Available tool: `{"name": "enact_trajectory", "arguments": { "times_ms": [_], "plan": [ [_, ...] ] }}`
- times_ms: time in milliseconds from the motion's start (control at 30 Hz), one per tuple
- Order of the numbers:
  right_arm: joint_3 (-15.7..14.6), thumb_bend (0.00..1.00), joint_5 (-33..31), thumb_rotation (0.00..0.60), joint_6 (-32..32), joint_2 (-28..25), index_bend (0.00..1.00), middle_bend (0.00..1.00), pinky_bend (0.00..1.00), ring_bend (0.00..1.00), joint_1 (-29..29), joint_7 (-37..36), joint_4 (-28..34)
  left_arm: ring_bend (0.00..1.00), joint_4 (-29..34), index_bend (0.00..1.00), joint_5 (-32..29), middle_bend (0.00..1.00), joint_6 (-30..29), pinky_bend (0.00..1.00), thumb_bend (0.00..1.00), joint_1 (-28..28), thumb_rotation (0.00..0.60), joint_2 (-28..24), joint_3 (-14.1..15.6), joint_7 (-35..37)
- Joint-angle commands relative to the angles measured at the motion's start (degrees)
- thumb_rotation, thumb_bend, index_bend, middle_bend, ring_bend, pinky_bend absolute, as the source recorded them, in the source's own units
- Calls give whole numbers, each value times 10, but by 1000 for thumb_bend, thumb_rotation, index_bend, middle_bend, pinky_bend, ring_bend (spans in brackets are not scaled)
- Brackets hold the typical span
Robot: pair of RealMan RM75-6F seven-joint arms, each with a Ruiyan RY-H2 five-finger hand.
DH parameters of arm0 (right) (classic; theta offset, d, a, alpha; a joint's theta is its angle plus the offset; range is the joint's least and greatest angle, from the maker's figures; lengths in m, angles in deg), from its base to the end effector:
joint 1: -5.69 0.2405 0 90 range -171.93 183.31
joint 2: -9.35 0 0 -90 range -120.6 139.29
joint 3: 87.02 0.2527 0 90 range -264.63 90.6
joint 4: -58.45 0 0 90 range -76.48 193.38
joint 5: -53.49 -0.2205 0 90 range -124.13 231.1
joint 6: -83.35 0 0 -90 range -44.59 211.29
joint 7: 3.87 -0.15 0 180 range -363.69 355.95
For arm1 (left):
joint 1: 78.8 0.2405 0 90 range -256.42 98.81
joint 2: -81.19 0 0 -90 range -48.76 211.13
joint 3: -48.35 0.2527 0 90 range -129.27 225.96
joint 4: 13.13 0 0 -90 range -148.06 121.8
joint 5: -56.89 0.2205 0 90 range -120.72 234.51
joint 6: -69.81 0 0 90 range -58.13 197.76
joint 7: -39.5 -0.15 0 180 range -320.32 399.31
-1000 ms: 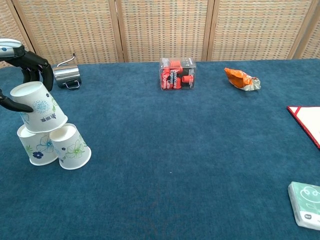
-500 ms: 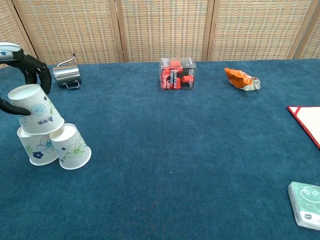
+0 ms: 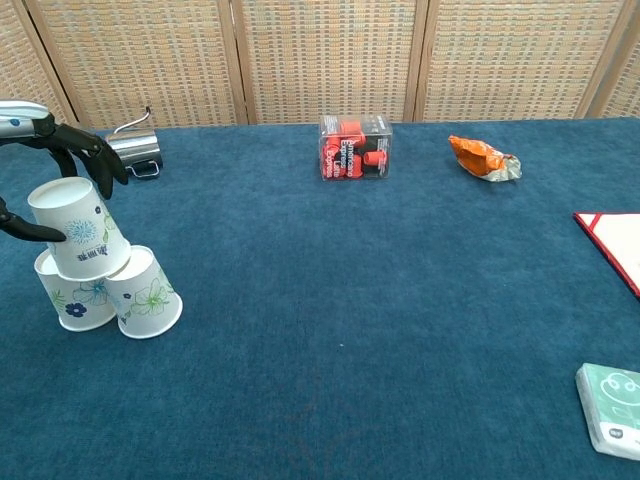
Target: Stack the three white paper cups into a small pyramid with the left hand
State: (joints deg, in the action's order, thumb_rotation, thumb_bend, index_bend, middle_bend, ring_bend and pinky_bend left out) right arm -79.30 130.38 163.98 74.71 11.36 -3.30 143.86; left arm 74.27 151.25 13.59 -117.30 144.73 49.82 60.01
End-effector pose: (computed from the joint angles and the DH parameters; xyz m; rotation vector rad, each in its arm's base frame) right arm -0.3505 -0.2109 0.1681 1.2584 -0.8790 0.7807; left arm -0.2147 0.3196 0.0801 -2.0714 -1.0228 -0.9644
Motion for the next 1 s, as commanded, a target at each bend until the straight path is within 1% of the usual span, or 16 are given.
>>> {"name": "enact_trajectory", "arguments": {
  "times_ms": [33,67,133,167,200,300,367,433,500,600,633,700,767,800,867,1000],
  "plan": [
    [0,0,0,600,0,0,0,0,0,0,0,0,0,157,-1,271,5,159,-4,284,239,0,600,3,2,9],
    [0,0,0,600,0,0,0,0,0,0,0,0,0,101,-2,203,7,99,-5,252,239,0,600,3,3,14],
    [0,0,0,600,1,0,0,0,0,0,0,0,0,25,-3,84,13,21,-8,185,239,-2,600,1,6,23],
    [0,0,-1,600,1,0,0,0,0,0,-1,0,0,3,-3,35,18,2,-9,146,239,-2,600,-1,9,29],
    [0,0,-1,600,0,-1,0,0,0,0,0,0,0,0,-2,7,21,0,-9,115,239,-3,600,-3,11,33],
    [0,0,0,600,-1,-1,0,0,0,0,0,1,1,0,1,0,33,0,-10,35,237,-6,600,-13,18,51],
    [-1,0,0,600,-1,-1,0,0,0,0,0,1,2,0,3,0,38,0,-17,4,236,-6,600,-19,20,61],
    [-1,0,0,600,-1,-1,0,0,0,0,0,1,3,0,6,0,43,0,-36,0,236,-1,600,-27,20,75],
    [-1,0,1,600,0,-2,0,0,0,0,-1,0,4,0,6,0,43,0,-74,0,234,12,600,-36,14,88],
    [-2,0,3,600,2,-2,0,0,0,0,-1,1,5,0,0,0,25,0,-130,0,210,39,600,-42,-2,81],
    [-2,0,5,600,3,-3,0,0,0,0,-1,1,7,0,-1,0,8,0,-158,0,202,57,600,-42,-11,67],
    [-3,0,8,600,5,-3,0,0,0,0,-2,0,9,0,6,0,-29,0,-189,0,190,89,600,-45,-19,33],
    [-4,0,11,600,6,-4,0,0,0,0,-2,-1,11,0,14,0,-61,0,-204,0,188,113,600,-49,-22,-5],
    [-5,0,13,600,8,-4,0,0,0,0,-3,-2,12,0,20,0,-85,0,-219,0,187,132,600,-48,-24,-36],
    [-6,0,18,600,10,-5,0,0,0,0,-3,-4,14,0,28,0,-114,0,-239,0,188,160,600,-42,-23,-76],
    [-8,0,28,600,17,-6,0,0,0,0,-4,-5,15,0,34,0,-149,0,-261,0,187,201,600,-23,-14,-118]
  ]
}}
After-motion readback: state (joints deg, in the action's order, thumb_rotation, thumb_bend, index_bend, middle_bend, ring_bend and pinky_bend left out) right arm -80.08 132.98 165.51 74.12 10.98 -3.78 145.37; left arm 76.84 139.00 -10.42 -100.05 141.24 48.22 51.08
